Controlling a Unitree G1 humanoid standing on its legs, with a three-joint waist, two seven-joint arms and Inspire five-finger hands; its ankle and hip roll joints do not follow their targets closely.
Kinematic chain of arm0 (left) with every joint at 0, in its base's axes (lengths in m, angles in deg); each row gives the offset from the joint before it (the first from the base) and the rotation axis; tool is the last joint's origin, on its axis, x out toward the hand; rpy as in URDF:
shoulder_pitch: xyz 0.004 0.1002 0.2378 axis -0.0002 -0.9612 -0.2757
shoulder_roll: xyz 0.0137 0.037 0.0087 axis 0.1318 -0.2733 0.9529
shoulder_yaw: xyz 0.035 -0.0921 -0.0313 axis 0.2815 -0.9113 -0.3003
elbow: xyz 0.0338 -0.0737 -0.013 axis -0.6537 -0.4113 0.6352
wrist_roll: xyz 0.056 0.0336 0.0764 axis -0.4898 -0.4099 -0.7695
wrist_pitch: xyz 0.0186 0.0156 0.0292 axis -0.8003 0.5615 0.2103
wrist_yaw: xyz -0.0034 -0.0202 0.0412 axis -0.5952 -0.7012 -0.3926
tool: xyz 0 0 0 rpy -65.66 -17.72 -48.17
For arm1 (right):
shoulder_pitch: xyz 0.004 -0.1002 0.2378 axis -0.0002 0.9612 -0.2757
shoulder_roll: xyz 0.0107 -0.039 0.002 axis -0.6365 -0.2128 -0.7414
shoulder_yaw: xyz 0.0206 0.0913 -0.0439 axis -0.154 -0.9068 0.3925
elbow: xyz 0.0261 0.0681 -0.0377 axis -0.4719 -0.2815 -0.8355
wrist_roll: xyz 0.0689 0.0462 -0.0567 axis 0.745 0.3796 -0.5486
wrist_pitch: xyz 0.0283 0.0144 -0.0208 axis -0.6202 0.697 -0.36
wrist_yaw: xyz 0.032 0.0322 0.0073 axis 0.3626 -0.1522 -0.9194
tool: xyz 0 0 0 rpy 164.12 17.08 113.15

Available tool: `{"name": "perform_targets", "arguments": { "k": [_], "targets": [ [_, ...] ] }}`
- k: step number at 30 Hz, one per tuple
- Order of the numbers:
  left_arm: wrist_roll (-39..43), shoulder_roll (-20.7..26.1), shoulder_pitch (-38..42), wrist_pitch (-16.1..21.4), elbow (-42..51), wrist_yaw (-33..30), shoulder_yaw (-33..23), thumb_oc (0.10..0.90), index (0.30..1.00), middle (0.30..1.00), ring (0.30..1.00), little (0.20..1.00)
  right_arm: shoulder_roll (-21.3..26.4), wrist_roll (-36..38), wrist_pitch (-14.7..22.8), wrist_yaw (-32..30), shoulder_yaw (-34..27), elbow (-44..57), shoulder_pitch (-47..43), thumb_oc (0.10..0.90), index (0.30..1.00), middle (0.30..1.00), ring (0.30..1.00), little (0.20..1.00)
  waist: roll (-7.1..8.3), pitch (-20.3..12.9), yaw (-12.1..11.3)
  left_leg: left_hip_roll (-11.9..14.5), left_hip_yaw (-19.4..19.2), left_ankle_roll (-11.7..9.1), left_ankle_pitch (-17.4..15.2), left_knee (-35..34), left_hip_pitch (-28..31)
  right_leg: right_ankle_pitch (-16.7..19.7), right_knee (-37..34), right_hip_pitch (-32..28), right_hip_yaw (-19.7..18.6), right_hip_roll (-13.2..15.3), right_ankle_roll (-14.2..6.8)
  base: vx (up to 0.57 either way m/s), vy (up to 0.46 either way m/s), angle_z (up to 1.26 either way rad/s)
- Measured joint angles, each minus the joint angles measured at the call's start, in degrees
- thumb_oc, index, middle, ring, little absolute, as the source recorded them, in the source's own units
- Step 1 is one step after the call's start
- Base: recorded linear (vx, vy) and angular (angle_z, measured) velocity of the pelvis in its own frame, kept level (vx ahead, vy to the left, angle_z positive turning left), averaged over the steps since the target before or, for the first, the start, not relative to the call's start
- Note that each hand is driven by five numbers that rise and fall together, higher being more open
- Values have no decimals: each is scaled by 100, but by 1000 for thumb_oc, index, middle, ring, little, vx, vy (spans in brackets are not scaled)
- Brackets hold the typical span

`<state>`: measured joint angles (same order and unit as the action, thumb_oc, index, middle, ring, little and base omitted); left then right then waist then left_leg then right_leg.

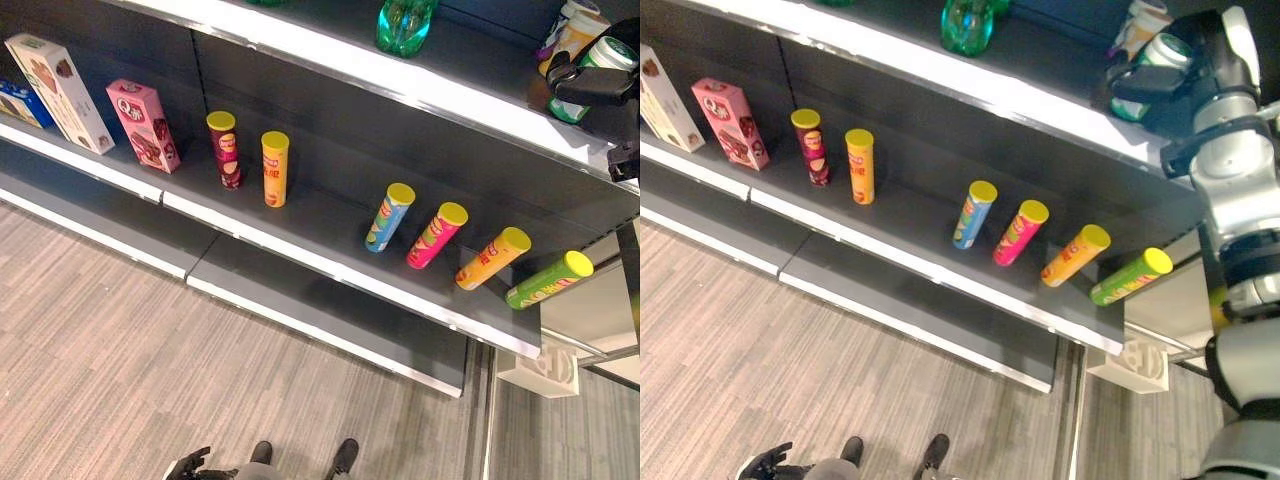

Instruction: Put the goods on the table back onto the shelves and tidy them up.

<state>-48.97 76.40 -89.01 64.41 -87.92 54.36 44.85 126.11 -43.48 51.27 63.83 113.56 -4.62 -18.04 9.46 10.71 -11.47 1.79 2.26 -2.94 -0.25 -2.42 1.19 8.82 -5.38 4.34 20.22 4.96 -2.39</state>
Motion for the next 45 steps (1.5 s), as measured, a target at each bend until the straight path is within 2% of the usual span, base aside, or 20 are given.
{"name": "perform_targets", "arguments": {
  "k": [3, 5, 15, 16, 17, 18, 19, 31, 34, 37, 43, 45],
  "targets": [
    [0, 1, 34, 1, 2, 0, 4, 800, 900, 900, 900, 900, -1, 0, 1, 54, 85, -9, -138, 400, 300, 300, 300, 300, 10, 5, -4, -1, -6, 0, 0, 1, -21, 4, 0, 23, -3, -1, 6, 0, 0, 0],
    [0, 11, 53, 8, 3, 0, 5, 800, 900, 900, 900, 900, -1, -7, -13, 57, 407, -249, -368, 400, 300, 300, 300, 300, 38, 19, -21, -2, -5, 0, 0, -1, -23, 5, 0, 26, -2, 0, 6, 0, 0, 0],
    [-1, 20, 58, 9, 2, -1, 8, 800, 900, 900, 900, 900, -1, -174, -45, 57, 451, -405, -411, 400, 300, 300, 300, 300, 38, 19, 3, -7, -9, 0, 0, -2, -22, 5, 0, 28, -7, 5, 6, 0, 0, 0],
    [-1, 20, 61, 9, 9, -1, 8, 800, 900, 900, 900, 900, -1, -187, -58, 56, 451, -403, -411, 504, 455, 455, 455, 455, 38, 19, 15, -7, -11, 0, 0, -1, -21, 4, 0, 28, -10, 5, 6, 0, 0, 0],
    [-1, 19, 61, 9, 17, -1, 9, 800, 900, 900, 900, 900, -1, -191, -59, 57, 451, -402, -411, 720, 780, 780, 780, 780, 37, 19, 20, -7, -11, 0, 0, -1, -21, 5, 0, 28, -10, 5, 6, 0, 0, 0],
    [-2, 20, 58, 9, 40, -2, 12, 800, 900, 900, 900, 900, -1, -203, -62, 56, 451, -402, -411, 778, 867, 867, 867, 867, 37, 19, 29, -7, -13, 0, 0, -1, -19, 5, 0, 28, -12, 5, 6, 0, 0, 0],
    [-2, 20, 62, 9, 69, -1, 14, 800, 900, 900, 900, 900, -1, -263, -62, 56, 451, -395, -411, 800, 900, 900, 900, 900, 37, 19, 51, -7, -16, 0, 0, 0, -17, 6, 0, 28, -14, 5, 7, 0, 0, 0],
    [-2, 12, 57, 9, 54, -1, 17, 800, 900, 900, 900, 900, -1, -269, -63, 47, 448, -387, -411, 800, 900, 900, 900, 900, -17, 9, 117, -7, -53, -1, 3, 8, 17, 26, 0, 9, -31, 4, 36, 1, 0, 0],
    [-6, -22, 48, 7, 47, -1, 35, 800, 900, 900, 900, 900, 0, -259, -60, -127, 123, -125, -410, 800, 900, 900, 900, 900, -111, -2, 136, -6, -59, -2, 3, 8, 26, 27, 0, 4, -37, 2, 37, 11, 3, 0],
    [-11, -117, 38, 4, 49, 0, 42, 800, 900, 900, 900, 900, 4, -229, 41, -514, -454, 277, -411, 800, 900, 900, 900, 900, -297, -4, 133, -8, -60, -1, 3, -18, 161, 26, 0, -125, -40, 3, 37, 11, 4, 0],
    [-15, -119, 39, -1, 50, -2, 48, 800, 900, 900, 900, 900, 43, -123, 158, -854, -734, 386, -398, 800, 900, 900, 900, 900, -308, -7, 181, -17, -64, 0, 4, -2, 168, 24, -1, -143, -45, 16, 33, 0, 0, 0],
    [-15, -133, 2, -4, 53, -4, 30, 800, 900, 900, 900, 900, 145, 27, 176, -869, -1107, 883, -218, 800, 900, 900, 900, 900, -322, -7, 245, -16, -57, 1, 5, -5, 158, 24, -1, -135, -38, 15, 34, 0, 0, 0]
  ]
}}
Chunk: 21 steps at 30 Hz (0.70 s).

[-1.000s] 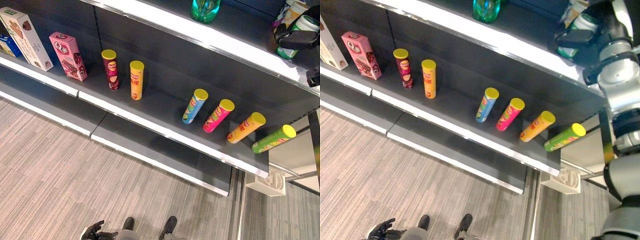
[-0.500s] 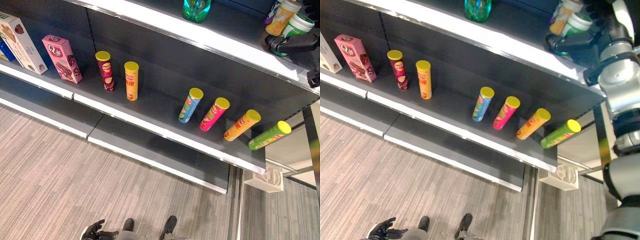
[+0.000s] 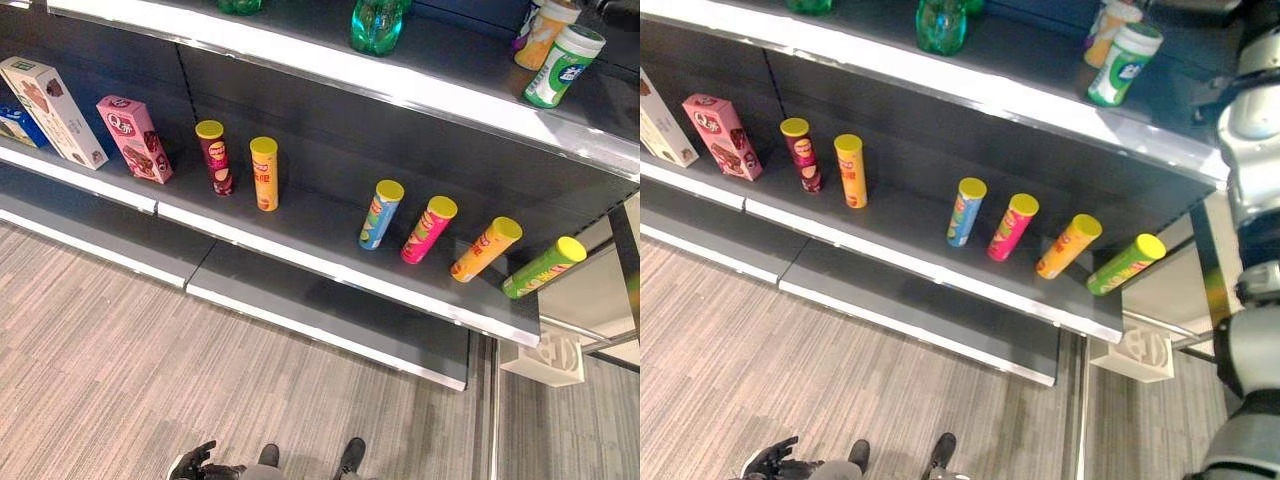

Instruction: Put the goods on the table back onto the shelves and tidy them up.

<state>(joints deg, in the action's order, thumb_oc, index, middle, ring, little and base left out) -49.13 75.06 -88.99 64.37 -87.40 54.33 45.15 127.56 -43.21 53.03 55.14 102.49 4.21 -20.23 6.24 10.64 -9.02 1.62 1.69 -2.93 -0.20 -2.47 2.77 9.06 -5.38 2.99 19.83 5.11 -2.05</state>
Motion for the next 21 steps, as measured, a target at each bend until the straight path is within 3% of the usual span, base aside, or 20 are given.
{"name": "perform_targets", "arguments": {
  "k": [2, 4, 9, 11, 13, 16, 18, 19, 21],
  "targets": [
    [0, 0, -46, -6, -2, 0, -1, 800, 900, 900, 900, 900, 92, 37, 148, -88, -180, 371, 116, 800, 900, 900, 900, 900, -15, -7, 43, 0, 2, 0, 0, -5, 3, 1, 1, 0, -1, -1, 1, 0, 0, 0],
    [-2, -56, -52, -13, 29, -6, -63, 800, 900, 900, 900, 900, 397, 48, 373, -230, -960, 1257, 778, 800, 900, 900, 900, 900, -40, -21, 90, -7, -3, 0, 0, -23, 22, 1, 1, -2, -21, -1, 1, 5, 14, -2],
    [-12, -150, -96, -44, -2, -6, -283, 800, 900, 900, 900, 900, 399, -82, 909, -543, -2878, 3132, 2820, 800, 900, 900, 900, 900, -52, -27, 302, -46, -146, 3, -2, -86, 121, 5, 2, 6, -162, 19, -4, 8, 48, -13],
    [-29, -178, -131, -49, 46, -5, -361, 800, 900, 900, 900, 900, 20, -229, 1032, -577, -4000, 4037, 4106, 800, 900, 900, 900, 900, -49, -37, 436, -65, -243, 7, -5, -133, 179, 28, 3, 20, -302, 14, -30, 9, 88, -26],
    [-137, -211, -265, -55, 150, -3, -398, 800, 900, 900, 900, 900, -575, -323, 1089, -593, -4600, 4832, 5111, 800, 900, 900, 900, 900, -84, -72, 654, -112, -558, 34, -20, -190, 233, 120, 3, 155, -616, 15, -58, 13, 109, -76],
    [-251, -215, -184, -53, 228, 8, -366, 800, 900, 900, 900, 900, -1040, -330, 1081, -580, -4839, 5011, 5639, 800, 900, 900, 900, 900, -167, -163, 990, -171, -817, 119, -45, -169, 223, 129, 1, 260, -799, 33, -155, -40, 166, -47],
    [-286, -214, -159, -42, 372, 13, -329, 800, 900, 900, 900, 900, -1058, -363, 1073, -505, -5088, 5081, 6173, 800, 900, 900, 900, 900, -171, -249, 1008, -191, -935, 136, -38, -199, 197, 258, 3, 387, -982, 8, -112, -45, 115, -45],
    [-311, -209, -162, -40, 406, 14, -289, 800, 900, 900, 900, 900, -1064, -411, 1048, -423, -5065, 5074, 6275, 800, 900, 900, 900, 900, -172, -250, 1004, -200, -1092, 160, -33, -208, 190, 233, -2, 471, -1088, 12, -203, -71, 81, -65],
    [-461, -195, -142, -38, 427, 27, -158, 800, 900, 900, 900, 900, -1118, -415, 1014, -353, -5049, 5040, 6393, 800, 900, 900, 900, 900, -142, -268, 1265, -274, -1317, 203, -36, -178, 159, 244, -37, 586, -1182, 29, -403, -112, 110, -57]
  ]
}}
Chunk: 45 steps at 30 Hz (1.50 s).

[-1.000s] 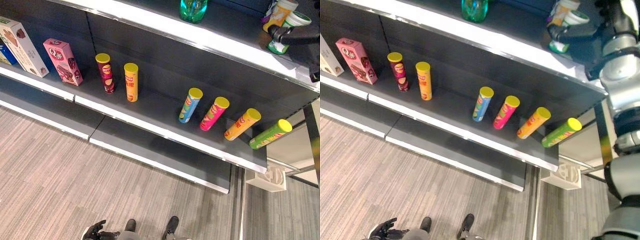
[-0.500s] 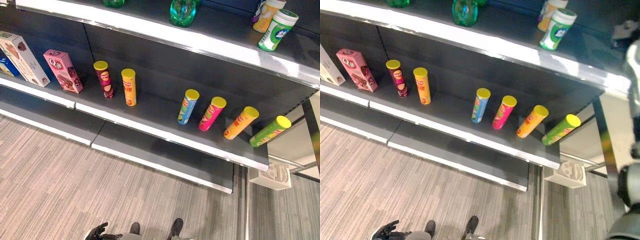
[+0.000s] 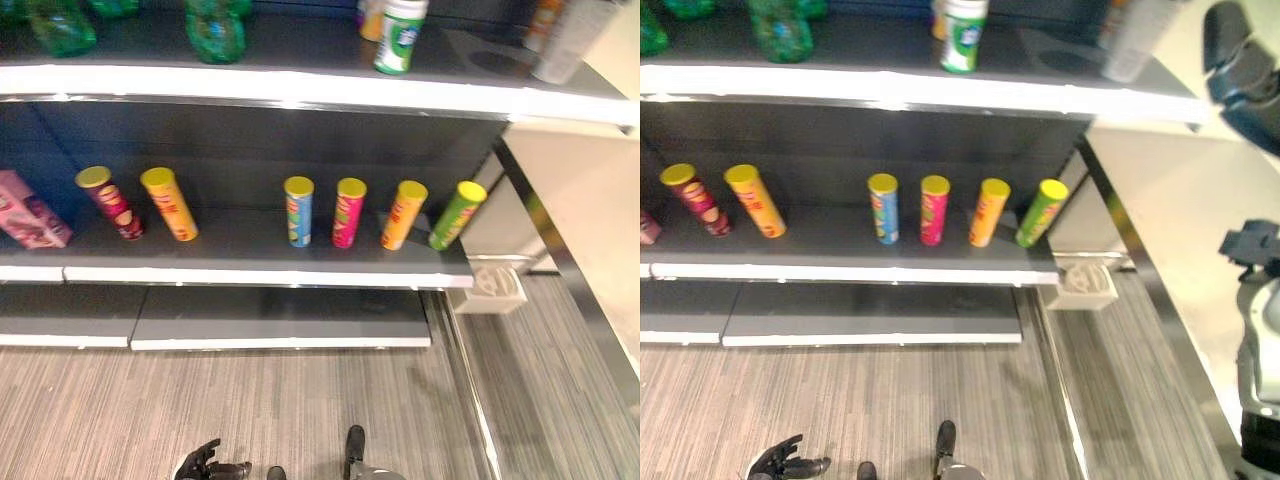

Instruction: Put the goods on the table back onto the shelves and tidy them up.

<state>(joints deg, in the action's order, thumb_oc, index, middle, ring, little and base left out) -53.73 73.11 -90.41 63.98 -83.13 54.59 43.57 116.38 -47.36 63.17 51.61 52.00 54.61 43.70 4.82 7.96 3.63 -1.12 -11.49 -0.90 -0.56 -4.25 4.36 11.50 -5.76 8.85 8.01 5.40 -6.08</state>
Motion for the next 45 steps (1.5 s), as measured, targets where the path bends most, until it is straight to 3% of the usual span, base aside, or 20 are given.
{"name": "perform_targets", "arguments": {
  "k": [4, 5, 7, 8, 9, 10, 11, 12, 13, 14, 16, 17, 19, 21, 22, 24, 30, 32, 34, 45],
  "targets": [
    [-52, 104, 49, -10, 8, 118, 158, 800, 900, 900, 900, 900, -293, -110, -60, 158, 18, 116, 163, 800, 900, 900, 900, 900, 68, 62, 175, 79, -934, 72, 25, -17, -199, -394, 28, 580, -316, -59, -590, -89, -3, -118],
    [-41, 127, 94, -9, 18, 100, 102, 800, 900, 900, 900, 900, -373, -114, -143, 153, 16, 126, 177, 800, 900, 900, 900, 900, -140, 184, 275, 354, -1262, 171, -15, 8, -206, -232, 169, 588, 355, 2, -426, -92, -113, -205],
    [-32, 371, 147, 5, 147, 114, -13, 800, 900, 900, 900, 900, -368, -114, -175, 137, -77, 215, 168, 800, 900, 900, 900, 900, -234, 216, 255, 627, -1523, 170, -14, 65, -64, -193, 268, -5, 1112, 874, -560, -116, -204, -148],
    [7, 500, 169, 26, 229, 85, -41, 800, 900, 900, 900, 900, -366, -152, -161, 152, 58, 250, -67, 800, 900, 900, 900, 900, -259, 226, 64, 820, -1828, 162, -9, 202, -15, -286, 501, -303, 2219, 1375, -651, -43, -299, -142],
    [15, 621, 152, 25, 233, 87, -103, 800, 900, 900, 900, 900, -226, -250, -160, 166, 386, 254, -390, 800, 900, 900, 900, 900, -240, 213, -223, 1061, -1932, 37, 72, 333, 83, -217, 605, -508, 2633, 1675, -590, 84, -400, -164],
    [16, 808, 49, 6, 163, 88, -152, 800, 900, 900, 900, 900, 290, -419, -177, 277, 635, 175, -570, 800, 900, 900, 900, 900, -20, 80, -323, 1245, -1873, -227, 243, 474, 245, 197, 148, -1078, 2574, 1420, -370, 167, -592, -135],
    [13, 571, 20, -12, 145, 102, -292, 800, 900, 900, 900, 900, 220, -449, -215, 260, 660, 69, -721, 800, 900, 900, 900, 900, -19, 107, -333, 1704, -1738, -465, 188, 1362, -207, -119, 43, -1193, 2559, 1165, -228, 211, -628, -52],
    [17, 34, -36, -8, 205, 125, -295, 800, 900, 900, 900, 900, 497, -437, -377, 259, 384, -68, -413, 800, 900, 900, 900, 900, -226, -21, -214, 1451, -1536, -816, 404, 244, -149, -150, 48, -1305, 2436, 997, -182, 157, -538, -10],
    [21, -358, -98, -7, 188, 208, -119, 800, 900, 900, 900, 900, 843, -388, -455, 263, 60, -231, -22, 800, 900, 900, 900, 900, -538, -119, -94, 1550, -1851, -504, 1183, 205, -182, -340, 148, -1420, 2307, 678, -158, 61, -348, 8],
    [19, -351, -145, -2, 201, 257, 41, 800, 900, 900, 900, 900, 853, -331, -455, 261, -112, -238, 149, 800, 900, 900, 900, 900, -495, -157, 22, 1815, -1757, -417, 1266, 295, -155, -717, 179, -1418, 2107, 474, -214, 28, -342, -36],
    [16, -332, -80, -72, 225, 370, 59, 800, 900, 900, 900, 900, 931, 32, -332, 371, -73, -364, 183, 800, 900, 900, 900, 900, -302, -241, 274, 2384, -1616, -582, 1737, 406, -183, -908, 63, -1480, 1809, -149, 127, 31, -469, -45],
    [18, -418, -43, -71, 359, 374, 62, 800, 900, 900, 900, 900, 1228, 171, -286, 602, 149, -552, 447, 800, 900, 900, 900, 900, -478, -174, 364, 2569, -1615, -631, 2147, 440, -130, -1403, 754, -1126, 1775, -183, 191, 23, -369, -21],
    [15, 98, -20, -58, 369, 377, -10, 800, 900, 900, 900, 900, 918, 335, -392, 1168, 570, -439, 718, 800, 900, 900, 900, 900, -234, -114, 281, 3071, -1300, -1030, 2335, 1391, -559, -1198, 215, -1202, 1456, -718, 857, -65, -237, -72],
    [90, 62, -38, -59, 465, 382, -57, 800, 900, 900, 900, 900, 787, 876, -484, 1281, 1117, -714, 30, 800, 900, 900, 900, 900, 27, 79, 115, 1865, 524, -981, 1072, 2418, -1186, -1206, 315, -1064, 1083, -394, 1088, 2, -54, -75],
    [153, 45, -8, -46, 474, 380, -38, 800, 900, 900, 900, 900, 792, 995, -535, 1287, 1207, -751, -60, 800, 900, 900, 900, 900, 87, 115, -38, 1565, 825, -960, 644, 2179, -1119, -1107, 266, -1071, 1016, -291, 1040, 26, 56, -40],
    [235, 23, -8, -18, 462, 461, -3, 800, 900, 900, 900, 900, 815, 1139, -556, 1424, 1320, -943, -108, 800, 900, 900, 900, 900, 40, 156, -226, 1396, 488, -991, 540, 1091, -1170, -1076, 118, -1228, 1112, -351, 1050, 41, 75, -5],
    [448, -39, 56, 39, 311, 470, -2, 800, 900, 900, 900, 900, 629, 1159, -615, 1664, 1905, -1185, -481, 800, 900, 900, 900, 900, -177, 428, -518, 982, 1028, -1006, 555, -101, -843, -1059, 47, -1393, 581, -725, 909, 70, 167, -45],
    [436, -81, 44, 12, 108, 468, -5, 800, 900, 900, 900, 900, 631, 1159, -674, 1664, 1904, -1190, -483, 800, 900, 900, 900, 900, -264, 419, -298, 998, 859, -959, 543, -116, -605, -1075, 49, -1420, 579, -737, 795, 68, 157, -9],
    [434, -88, 2, 6, 114, 463, -15, 800, 900, 900, 900, 900, 592, 1158, -696, 1667, 1851, -1185, -485, 800, 900, 900, 900, 900, -286, 437, -208, 884, 827, -551, 776, -100, -538, -1037, 50, -1397, 553, -621, 559, 39, 130, -4],
    [433, 121, -39, 28, 121, 433, -121, 800, 900, 900, 900, 900, 589, 1108, -835, 1901, 2403, -1224, -1010, 800, 900, 900, 900, 900, -177, 448, -718, 406, 588, -255, 645, -98, -458, -1016, 48, -1420, 430, -123, 218, 28, 92, -4]
  ]
}}
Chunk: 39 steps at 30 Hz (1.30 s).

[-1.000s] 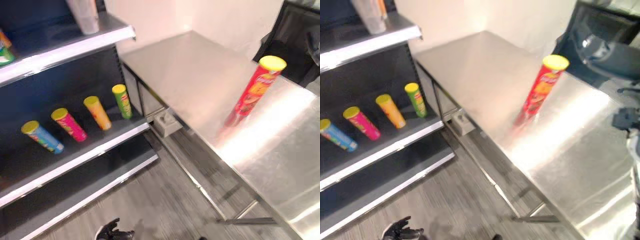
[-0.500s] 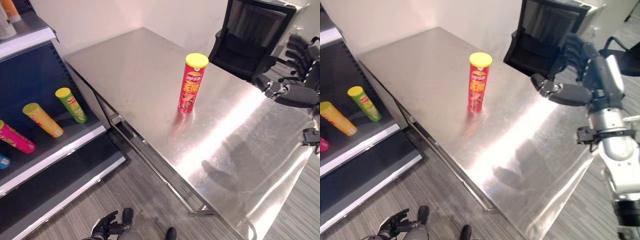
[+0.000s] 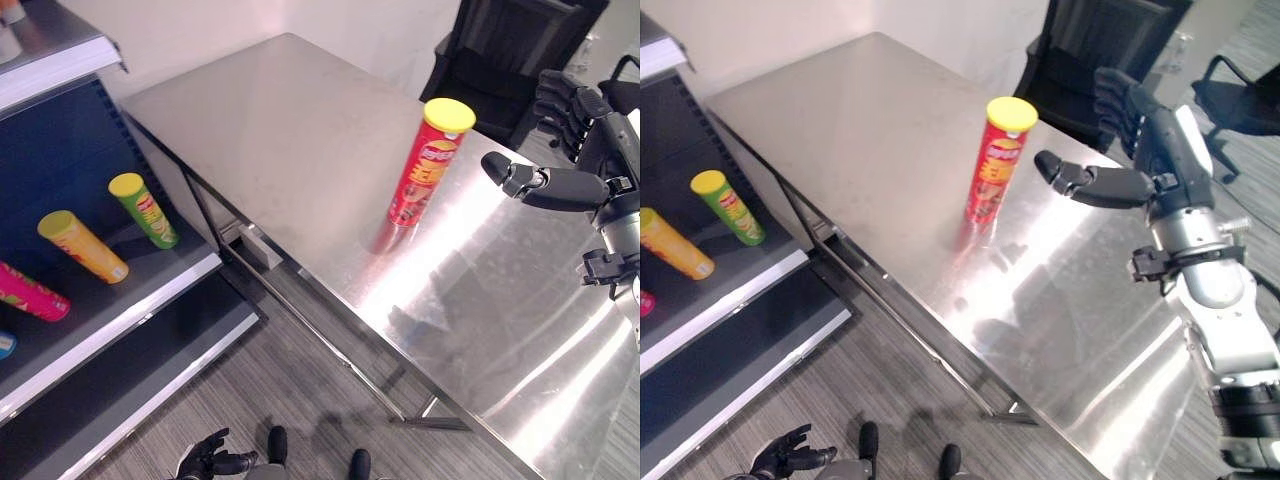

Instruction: Put the goods on the table back onto the shelves and tidy them up.

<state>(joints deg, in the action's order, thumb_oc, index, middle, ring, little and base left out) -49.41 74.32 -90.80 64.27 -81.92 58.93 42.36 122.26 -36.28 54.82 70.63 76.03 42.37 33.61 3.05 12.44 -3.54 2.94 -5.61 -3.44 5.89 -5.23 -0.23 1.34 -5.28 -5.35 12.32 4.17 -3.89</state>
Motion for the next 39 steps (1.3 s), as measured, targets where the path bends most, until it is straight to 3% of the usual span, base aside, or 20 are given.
{"name": "perform_targets", "arguments": {
  "k": [8, 17, 30, 37, 39],
  "targets": [
    [-4, 3, 8, 1, 1, -5, 1, 800, 900, 900, 900, 900, -14, -263, -293, -16, 110, -510, -80, 800, 900, 900, 900, 900, 89, 3, -48, -25, 65, 26, 2, -3, -5, 5, 1, -21, 42, 18, -9, 32, 43, 2],
    [-89, 18, 44, 0, -24, -11, 6, 800, 900, 900, 900, 900, -20, -245, -365, -18, 894, -882, -647, 800, 900, 900, 900, 900, 188, -30, -115, -35, 177, 76, 42, -2, -66, 2, 1, -18, 160, 14, -13, 23, 1, 7],
    [-80, 72, 53, -10, -1, -124, 44, 800, 900, 900, 900, 900, -94, -221, -473, -160, 1129, -1574, -1158, 800, 900, 900, 900, 900, 335, -124, -206, -62, 308, 83, 73, -2, -112, -3, 0, -43, 311, 22, -20, 22, -11, 5],
    [-77, 93, 72, -10, -78, -126, 57, 800, 900, 900, 900, 900, -88, 40, -570, -152, 1642, -2209, -1754, 800, 900, 900, 900, 900, 353, -135, -230, -64, 319, 81, 77, -2, -130, -5, 0, -36, 327, 23, -23, 0, 0, 0],
    [-75, 110, 74, -24, -156, -126, 64, 800, 900, 900, 900, 900, -51, 251, -606, -116, 2123, -2463, -2186, 800, 900, 900, 900, 900, 353, -135, -194, -62, 317, 79, 78, -2, -131, -5, -1, -28, 325, 22, -24, 0, 0, 0]
  ]
}}
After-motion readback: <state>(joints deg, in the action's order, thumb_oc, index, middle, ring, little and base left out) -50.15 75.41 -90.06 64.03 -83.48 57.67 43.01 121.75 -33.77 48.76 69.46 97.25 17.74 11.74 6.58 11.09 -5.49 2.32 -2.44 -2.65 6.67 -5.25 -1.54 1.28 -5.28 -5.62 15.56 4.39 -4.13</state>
